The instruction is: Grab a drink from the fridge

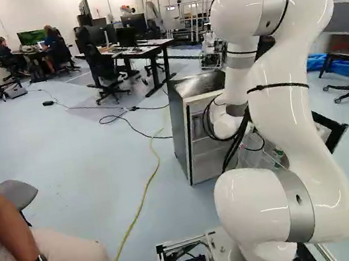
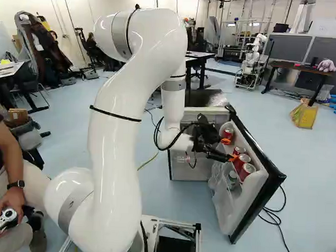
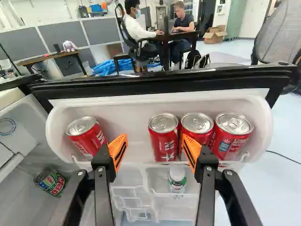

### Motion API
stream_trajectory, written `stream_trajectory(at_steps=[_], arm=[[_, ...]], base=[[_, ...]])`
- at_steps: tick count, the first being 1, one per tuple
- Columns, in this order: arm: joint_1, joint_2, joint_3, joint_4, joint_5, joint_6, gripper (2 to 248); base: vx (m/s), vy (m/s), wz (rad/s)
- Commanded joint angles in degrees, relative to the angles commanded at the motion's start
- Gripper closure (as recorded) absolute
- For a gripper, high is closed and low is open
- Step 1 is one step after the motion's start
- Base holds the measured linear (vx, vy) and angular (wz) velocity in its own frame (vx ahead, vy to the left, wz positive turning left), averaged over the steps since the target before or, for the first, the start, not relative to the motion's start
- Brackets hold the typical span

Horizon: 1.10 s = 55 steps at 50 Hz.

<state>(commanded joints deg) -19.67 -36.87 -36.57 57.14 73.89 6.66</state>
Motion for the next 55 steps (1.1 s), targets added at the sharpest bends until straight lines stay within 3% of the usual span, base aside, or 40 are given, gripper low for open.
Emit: stream_trajectory(at_steps=[55], arm=[[-1.17, -1.19, -2.13, 0.00, -3.69, 0.00, 79]], base=[[0.000, 0.000, 0.000]])
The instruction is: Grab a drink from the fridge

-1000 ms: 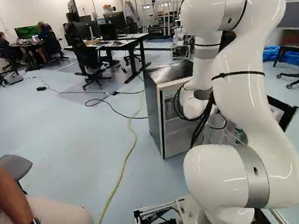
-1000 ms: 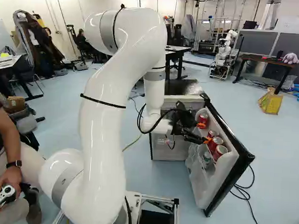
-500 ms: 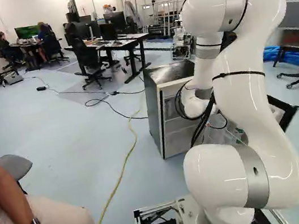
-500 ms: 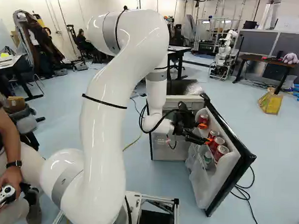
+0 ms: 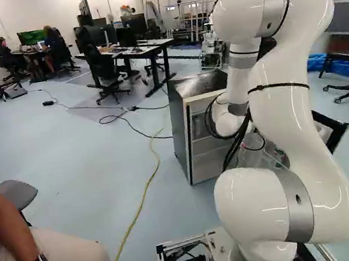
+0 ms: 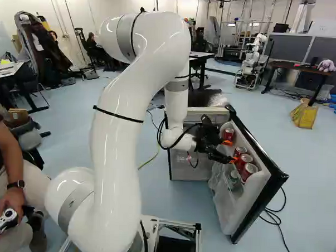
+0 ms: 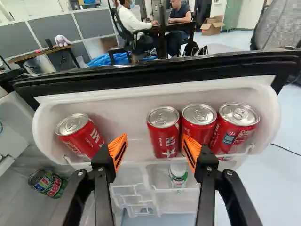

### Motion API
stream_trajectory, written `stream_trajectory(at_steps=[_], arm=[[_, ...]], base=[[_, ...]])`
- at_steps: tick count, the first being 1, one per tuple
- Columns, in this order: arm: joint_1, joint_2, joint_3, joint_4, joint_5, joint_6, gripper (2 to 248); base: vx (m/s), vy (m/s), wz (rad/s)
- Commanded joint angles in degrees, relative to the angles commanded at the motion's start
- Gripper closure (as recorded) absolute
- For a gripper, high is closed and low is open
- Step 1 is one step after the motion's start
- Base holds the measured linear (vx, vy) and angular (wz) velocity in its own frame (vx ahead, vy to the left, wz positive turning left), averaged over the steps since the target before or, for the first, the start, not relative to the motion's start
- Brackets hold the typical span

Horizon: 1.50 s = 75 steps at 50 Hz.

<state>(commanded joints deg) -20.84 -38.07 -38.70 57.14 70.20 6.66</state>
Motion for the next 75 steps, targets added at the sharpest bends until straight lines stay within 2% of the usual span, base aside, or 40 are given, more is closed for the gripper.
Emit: stream_trajectory(at_steps=[37, 58, 75], arm=[[0.02, -1.62, -2.92, 0.00, -2.74, 0.00, 79], [-2.08, -3.30, -5.93, 0.00, -2.78, 0.00, 79], [-2.24, -3.42, -6.14, 0.00, -2.78, 0.00, 79]], base=[[0.000, 0.000, 0.000], [0.000, 0.000, 0.000], [0.000, 0.000, 0.000]])
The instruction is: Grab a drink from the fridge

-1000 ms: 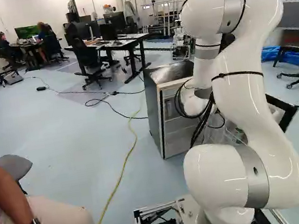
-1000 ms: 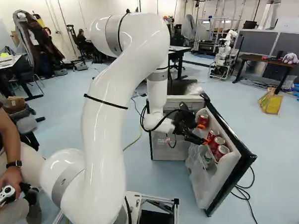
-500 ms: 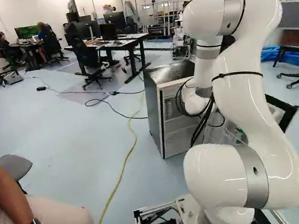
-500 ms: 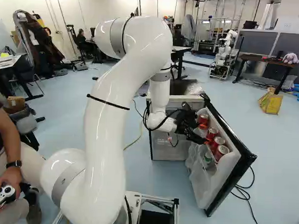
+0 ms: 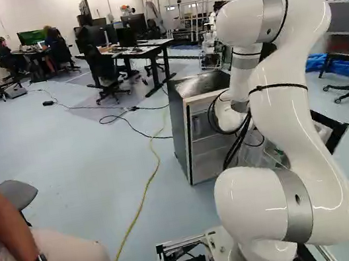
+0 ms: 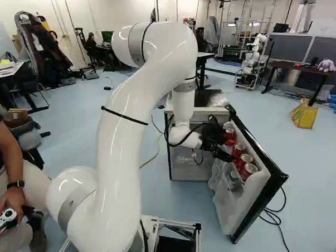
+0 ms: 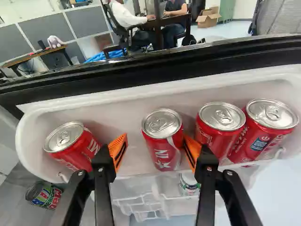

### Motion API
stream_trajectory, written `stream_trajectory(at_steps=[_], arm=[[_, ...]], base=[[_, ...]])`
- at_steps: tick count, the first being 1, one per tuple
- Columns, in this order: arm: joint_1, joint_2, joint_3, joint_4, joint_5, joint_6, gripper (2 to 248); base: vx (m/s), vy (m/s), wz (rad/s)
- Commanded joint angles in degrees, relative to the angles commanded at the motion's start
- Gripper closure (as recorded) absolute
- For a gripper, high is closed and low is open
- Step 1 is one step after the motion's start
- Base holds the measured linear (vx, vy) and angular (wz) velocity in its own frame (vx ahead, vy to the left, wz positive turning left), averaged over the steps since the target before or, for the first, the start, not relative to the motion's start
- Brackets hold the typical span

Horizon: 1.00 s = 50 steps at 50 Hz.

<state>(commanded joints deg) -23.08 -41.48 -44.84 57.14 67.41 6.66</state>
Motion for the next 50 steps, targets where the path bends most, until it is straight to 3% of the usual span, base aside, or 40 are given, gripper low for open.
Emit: stream_trajectory(at_steps=[50], arm=[[0.38, 0.27, 0.48, -1.59, 2.45, 0.00, 79]], base=[[0.000, 0.000, 0.000]])
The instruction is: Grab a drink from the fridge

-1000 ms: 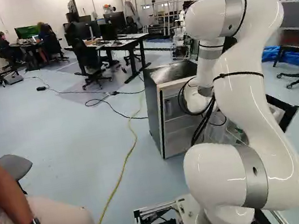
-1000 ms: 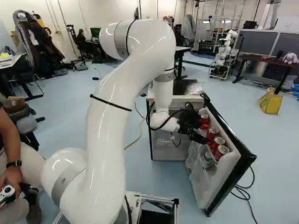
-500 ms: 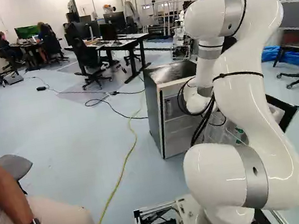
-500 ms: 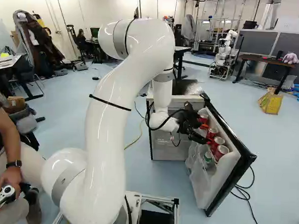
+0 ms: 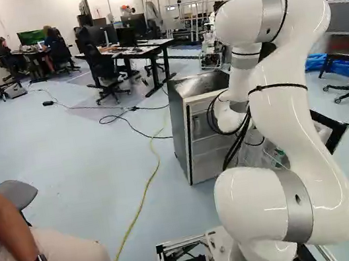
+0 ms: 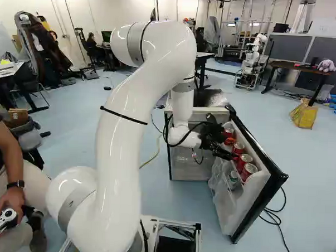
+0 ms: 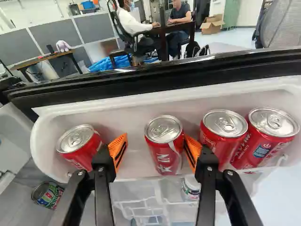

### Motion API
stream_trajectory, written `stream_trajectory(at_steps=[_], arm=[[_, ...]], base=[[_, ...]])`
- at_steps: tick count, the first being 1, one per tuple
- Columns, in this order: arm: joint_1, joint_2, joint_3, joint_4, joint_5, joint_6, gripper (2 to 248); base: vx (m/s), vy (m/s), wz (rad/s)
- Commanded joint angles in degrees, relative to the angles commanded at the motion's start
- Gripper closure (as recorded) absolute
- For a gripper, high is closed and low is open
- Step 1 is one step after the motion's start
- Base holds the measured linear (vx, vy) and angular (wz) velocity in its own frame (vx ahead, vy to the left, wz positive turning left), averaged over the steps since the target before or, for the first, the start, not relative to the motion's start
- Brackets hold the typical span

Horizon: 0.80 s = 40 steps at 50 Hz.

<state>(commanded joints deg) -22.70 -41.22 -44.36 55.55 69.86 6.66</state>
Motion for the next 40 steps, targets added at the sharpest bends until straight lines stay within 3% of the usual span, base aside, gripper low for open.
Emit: stream_trajectory(at_steps=[21, 34, 40], arm=[[0.00, 0.00, 0.00, -0.50, 0.01, -0.12, 79], [0.00, 0.00, 0.00, -0.51, 0.01, -5.80, 79], [0.00, 0.00, 0.00, -0.51, 0.01, -6.85, 79]], base=[[0.000, 0.000, 0.000], [0.000, 0.000, 0.000], [0.000, 0.000, 0.000]])
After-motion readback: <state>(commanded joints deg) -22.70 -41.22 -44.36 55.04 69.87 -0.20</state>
